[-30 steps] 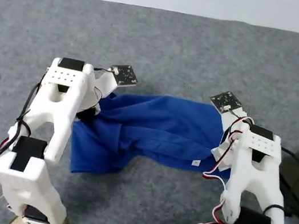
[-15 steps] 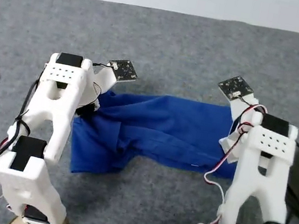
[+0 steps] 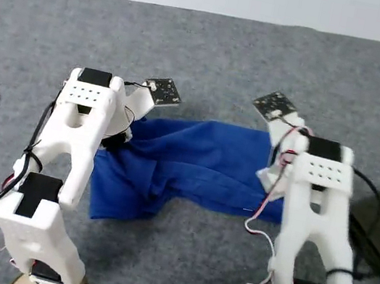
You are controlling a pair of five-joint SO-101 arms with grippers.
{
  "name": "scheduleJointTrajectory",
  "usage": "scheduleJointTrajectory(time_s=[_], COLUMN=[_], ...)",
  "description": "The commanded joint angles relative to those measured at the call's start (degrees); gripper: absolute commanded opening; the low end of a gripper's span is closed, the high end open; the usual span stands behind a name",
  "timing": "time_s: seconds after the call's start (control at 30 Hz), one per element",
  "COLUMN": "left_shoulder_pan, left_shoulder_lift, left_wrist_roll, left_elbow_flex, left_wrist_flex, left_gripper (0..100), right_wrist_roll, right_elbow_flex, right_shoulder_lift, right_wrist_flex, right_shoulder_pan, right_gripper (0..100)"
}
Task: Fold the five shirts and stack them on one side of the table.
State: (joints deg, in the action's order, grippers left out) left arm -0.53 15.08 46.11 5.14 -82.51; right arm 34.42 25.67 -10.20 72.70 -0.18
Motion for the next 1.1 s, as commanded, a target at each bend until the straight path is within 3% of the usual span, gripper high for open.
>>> scheduleJointTrajectory(time_s=[0.0, 0.17, 0.3, 0.53, 0.87, 1.07], left_shoulder_pan=[1.23, 2.46, 2.46, 2.55, 2.55, 6.24], left_shoulder_lift=[-0.97, -0.97, -0.97, -0.97, -0.88, -0.26], left_wrist_roll=[-3.34, -3.60, -9.93, -10.37, -12.57, -18.11], left_elbow_flex=[-4.18, -5.93, -7.96, -8.31, -20.70, -21.41], left_wrist_flex=[-0.44, -0.53, -0.53, -2.11, -7.21, 1.14], left_gripper=[0, 0, 1, 26, 26, 24], right_wrist_roll=[-4.92, -8.62, -10.29, -12.75, -14.59, -14.59], right_elbow_flex=[-2.73, -2.81, -3.08, -2.81, -2.81, -2.81], right_shoulder_lift=[2.07, 6.55, 7.16, 7.16, 4.70, 3.12], right_wrist_flex=[-3.03, -3.56, -3.74, -5.32, -5.41, -5.49], right_shoulder_pan=[-4.53, -8.13, -9.45, -9.45, -10.42, -12.00], right_gripper=[1.4, 0.9, 0.9, 0.9, 0.9, 0.9])
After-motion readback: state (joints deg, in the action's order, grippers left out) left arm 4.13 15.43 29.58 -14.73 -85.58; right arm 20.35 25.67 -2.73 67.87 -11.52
